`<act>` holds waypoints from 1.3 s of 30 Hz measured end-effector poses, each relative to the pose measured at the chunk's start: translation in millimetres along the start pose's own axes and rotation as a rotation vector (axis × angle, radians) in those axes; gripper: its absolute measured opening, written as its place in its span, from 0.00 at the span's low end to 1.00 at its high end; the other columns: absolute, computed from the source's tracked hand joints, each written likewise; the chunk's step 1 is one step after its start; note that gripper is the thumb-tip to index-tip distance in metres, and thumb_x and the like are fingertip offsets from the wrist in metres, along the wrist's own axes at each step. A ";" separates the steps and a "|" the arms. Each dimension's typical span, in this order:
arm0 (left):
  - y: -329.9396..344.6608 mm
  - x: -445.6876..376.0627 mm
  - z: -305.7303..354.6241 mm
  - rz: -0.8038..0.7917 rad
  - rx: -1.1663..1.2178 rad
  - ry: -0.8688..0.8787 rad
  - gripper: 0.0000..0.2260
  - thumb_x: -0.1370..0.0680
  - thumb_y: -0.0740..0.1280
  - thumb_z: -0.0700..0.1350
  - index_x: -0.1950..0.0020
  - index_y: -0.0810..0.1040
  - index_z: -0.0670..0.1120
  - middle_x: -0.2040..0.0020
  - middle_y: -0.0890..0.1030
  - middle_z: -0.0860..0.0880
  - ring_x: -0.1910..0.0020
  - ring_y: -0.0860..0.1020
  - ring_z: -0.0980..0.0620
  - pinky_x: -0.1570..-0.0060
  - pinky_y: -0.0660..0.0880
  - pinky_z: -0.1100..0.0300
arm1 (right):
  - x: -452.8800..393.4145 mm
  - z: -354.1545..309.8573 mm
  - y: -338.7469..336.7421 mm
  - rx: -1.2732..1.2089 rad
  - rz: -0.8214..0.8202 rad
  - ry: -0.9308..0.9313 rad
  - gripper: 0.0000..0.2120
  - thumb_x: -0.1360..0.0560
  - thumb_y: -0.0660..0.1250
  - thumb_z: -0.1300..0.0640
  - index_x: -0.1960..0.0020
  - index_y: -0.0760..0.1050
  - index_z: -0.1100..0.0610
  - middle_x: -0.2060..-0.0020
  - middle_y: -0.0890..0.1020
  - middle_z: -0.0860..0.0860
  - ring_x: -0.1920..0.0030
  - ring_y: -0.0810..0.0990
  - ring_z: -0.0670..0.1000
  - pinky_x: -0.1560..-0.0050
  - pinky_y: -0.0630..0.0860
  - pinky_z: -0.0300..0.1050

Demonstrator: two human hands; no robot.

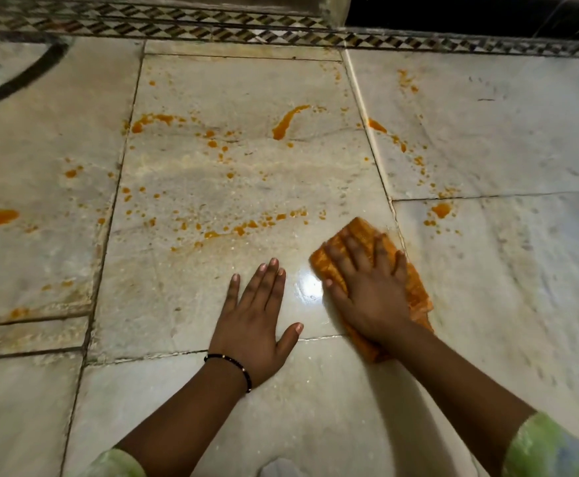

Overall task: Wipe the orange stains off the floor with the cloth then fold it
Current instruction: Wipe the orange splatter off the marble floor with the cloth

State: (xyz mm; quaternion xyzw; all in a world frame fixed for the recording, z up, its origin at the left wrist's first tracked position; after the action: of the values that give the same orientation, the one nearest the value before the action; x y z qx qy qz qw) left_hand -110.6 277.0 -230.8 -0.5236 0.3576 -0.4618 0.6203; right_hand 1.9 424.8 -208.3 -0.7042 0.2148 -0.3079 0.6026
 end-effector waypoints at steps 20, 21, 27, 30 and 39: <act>0.7 0.7 0.2 -0.029 -0.002 -0.008 0.33 0.21 0.44 0.63 0.23 0.54 0.43 0.23 0.54 0.45 0.24 0.51 0.50 0.31 0.50 0.45 | 33.8 -9.3 5.2 0.025 0.056 -0.254 0.27 0.23 0.47 0.34 0.24 0.53 0.36 0.23 0.57 0.44 0.23 0.46 0.58 0.29 0.43 0.65; 0.4 0.2 -0.9 -0.025 -0.003 -0.009 0.33 0.22 0.43 0.63 0.23 0.54 0.43 0.23 0.53 0.46 0.24 0.51 0.50 0.31 0.50 0.45 | 49.6 0.2 9.1 0.040 0.049 -0.256 0.27 0.23 0.46 0.34 0.24 0.54 0.36 0.23 0.57 0.43 0.23 0.47 0.57 0.29 0.45 0.65; -0.9 -0.3 -0.1 -0.004 -0.002 -0.020 0.33 0.21 0.43 0.63 0.23 0.52 0.44 0.23 0.51 0.47 0.24 0.51 0.50 0.29 0.47 0.46 | 29.1 54.4 -6.4 -0.085 0.022 0.099 0.32 0.28 0.42 0.30 0.24 0.52 0.35 0.23 0.52 0.43 0.24 0.46 0.59 0.29 0.44 0.67; -1.7 0.1 0.9 -0.015 -0.018 -0.009 0.33 0.21 0.41 0.64 0.23 0.52 0.44 0.23 0.51 0.47 0.24 0.51 0.50 0.29 0.45 0.48 | -26.1 23.9 -11.5 -0.084 0.023 0.148 0.31 0.26 0.43 0.33 0.24 0.47 0.37 0.22 0.49 0.45 0.24 0.42 0.62 0.30 0.40 0.70; -11.0 42.9 -43.4 0.061 0.007 -0.194 0.34 0.21 0.44 0.64 0.23 0.54 0.43 0.23 0.54 0.46 0.25 0.49 0.52 0.29 0.45 0.47 | 37.1 -49.6 9.8 0.083 0.045 -0.485 0.28 0.24 0.50 0.34 0.25 0.54 0.36 0.24 0.59 0.44 0.24 0.53 0.60 0.31 0.46 0.65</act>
State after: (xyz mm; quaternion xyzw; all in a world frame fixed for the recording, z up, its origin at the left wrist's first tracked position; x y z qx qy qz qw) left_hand -139.4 222.2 -226.8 -0.5527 0.3099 -0.3912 0.6675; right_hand -5.2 362.5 -207.2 -0.7274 0.0665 -0.1248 0.6715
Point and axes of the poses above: each hand's wrist, its own x-axis away from the middle knuckle, its own y-axis out of the palm, z = x × y, the point moved 6 cm from there along -x, towards the middle knuckle
